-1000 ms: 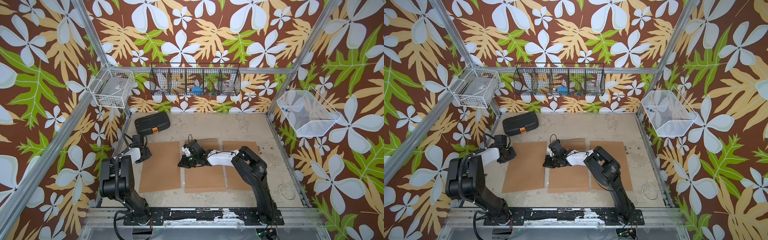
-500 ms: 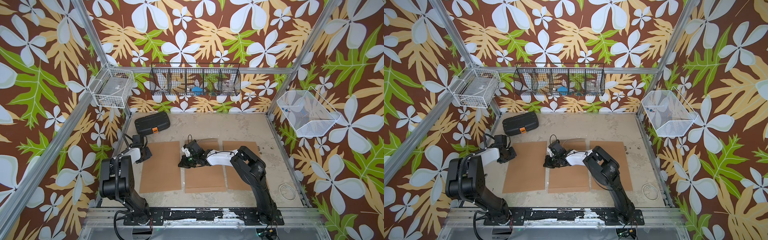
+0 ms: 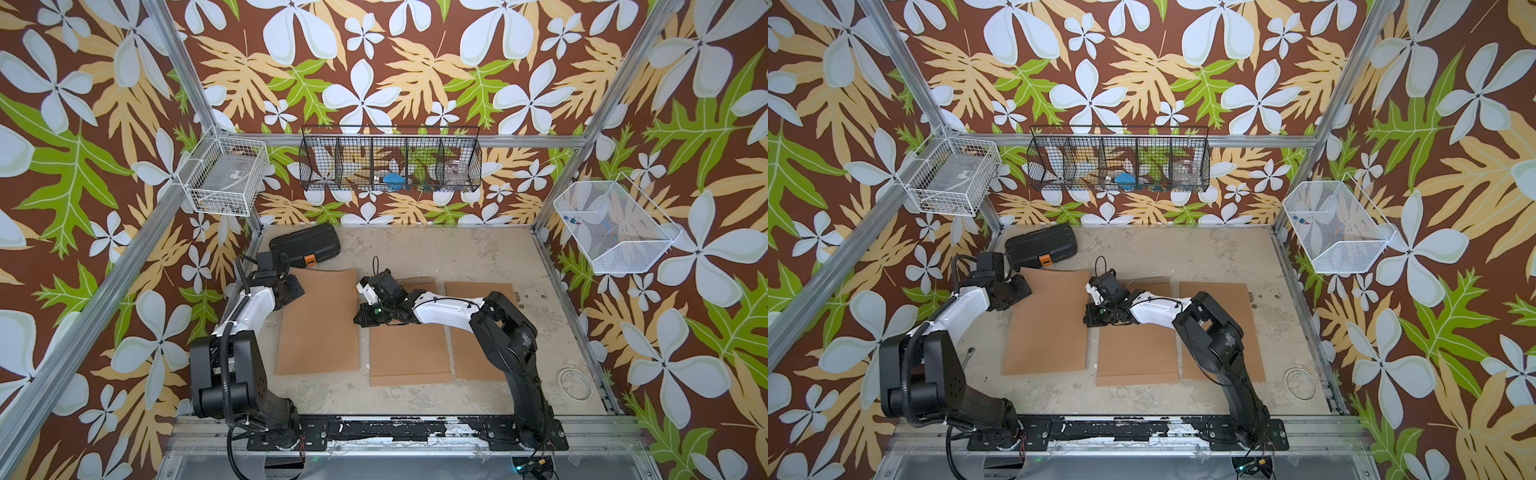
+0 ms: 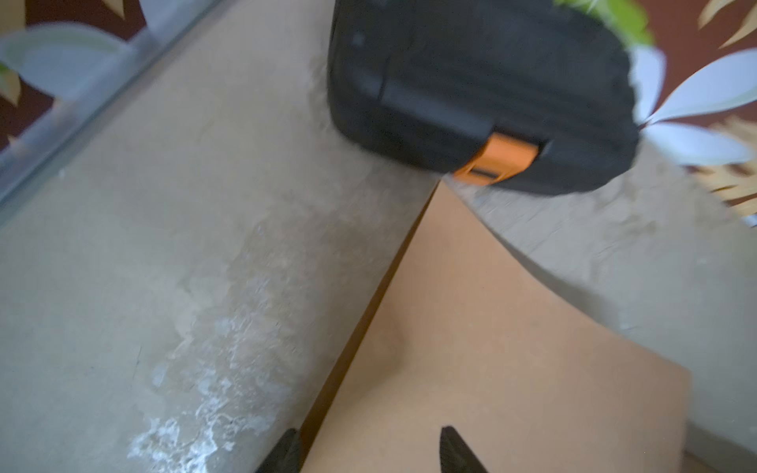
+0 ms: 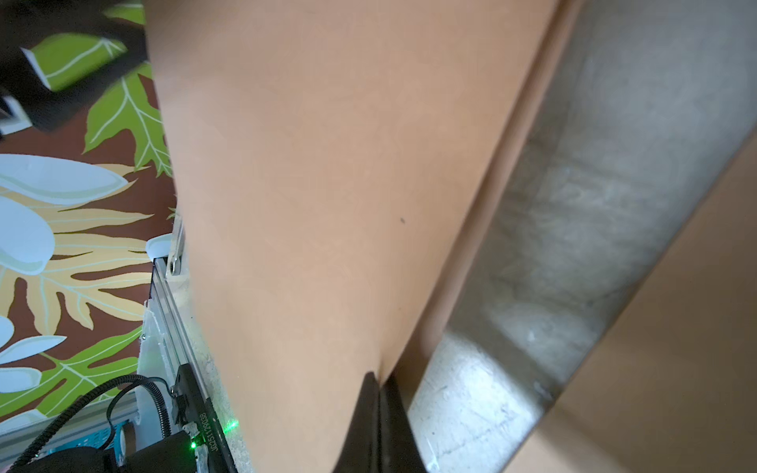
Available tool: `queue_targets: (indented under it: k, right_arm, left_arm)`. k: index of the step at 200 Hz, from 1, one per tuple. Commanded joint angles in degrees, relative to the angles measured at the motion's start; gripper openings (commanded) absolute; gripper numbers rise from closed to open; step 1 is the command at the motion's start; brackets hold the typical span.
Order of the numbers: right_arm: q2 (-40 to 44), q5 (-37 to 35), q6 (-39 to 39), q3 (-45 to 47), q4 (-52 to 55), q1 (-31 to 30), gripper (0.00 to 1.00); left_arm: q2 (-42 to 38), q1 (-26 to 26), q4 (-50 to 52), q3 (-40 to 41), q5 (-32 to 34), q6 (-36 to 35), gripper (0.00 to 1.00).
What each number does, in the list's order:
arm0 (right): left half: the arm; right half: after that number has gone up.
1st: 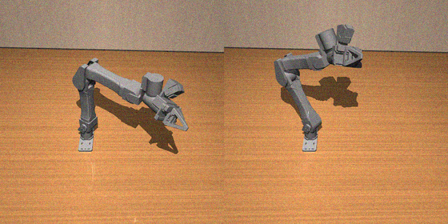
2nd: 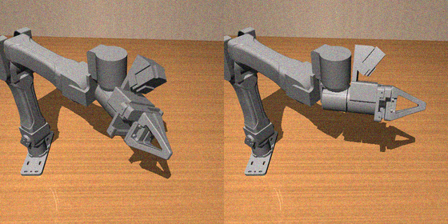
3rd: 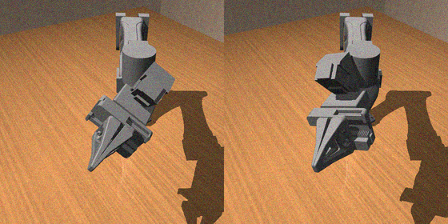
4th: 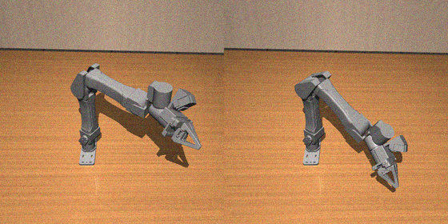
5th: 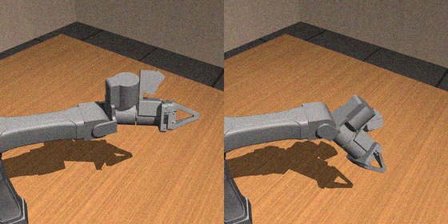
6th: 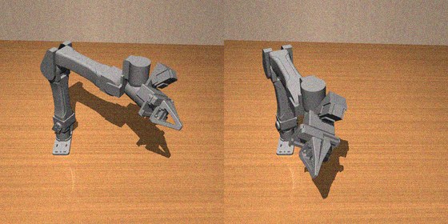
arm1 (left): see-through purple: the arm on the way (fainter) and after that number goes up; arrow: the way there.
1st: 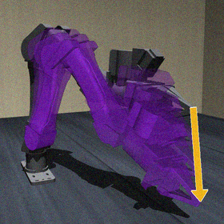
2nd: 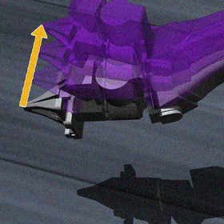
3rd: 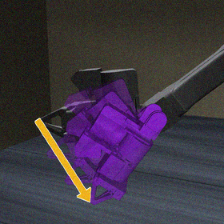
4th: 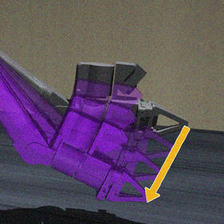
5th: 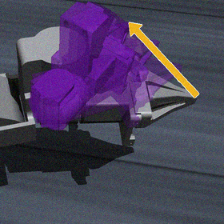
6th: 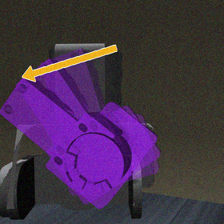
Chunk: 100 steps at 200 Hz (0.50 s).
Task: Open the file bag
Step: Pick up the file bag from the center of the board.
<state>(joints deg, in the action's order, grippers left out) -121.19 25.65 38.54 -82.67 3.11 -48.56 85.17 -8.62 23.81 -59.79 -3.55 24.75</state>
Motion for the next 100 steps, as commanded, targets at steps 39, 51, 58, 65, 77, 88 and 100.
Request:
queue_targets:
  k: [39,51,58,65,77,88,100]
  right_arm:
    - [1.7,0.0,-4.8,-2.8,3.3,-0.1,0.00]
    - [2.3,0.0,-5.0,-2.9,3.6,-0.1,0.00]
    - [2.6,0.0,-5.2,-2.9,3.8,-0.1,0.00]
    - [3.1,-0.1,-5.4,-3.0,4.0,-0.2,0.00]
    - [3.9,-0.3,-5.9,-3.1,4.5,-0.2,0.00]
    - [4.6,-0.9,-6.7,-3.5,5.5,-0.4,0.00]
    - [5.3,-1.8,-7.8,-4.3,7.0,-0.6,0.00]
  left_arm:
    - [-5.9,0.1,5.0,-8.2,-1.8,2.1,0.69]
    - [-7.0,0.1,5.1,-8.2,-1.6,2.0,0.71]
    - [-7.7,0.1,5.3,-8.1,-1.7,2.0,0.72]
    - [-8.3,0.1,5.3,-8.0,-2.0,2.0,0.74]
    - [-9.0,0.2,5.3,-7.9,-2.6,2.3,0.75]
    - [-9.5,0.5,5.4,-7.9,-2.8,2.6,0.77]
    - [-9.8,1.4,5.7,-8.4,-2.5,2.8,0.78]
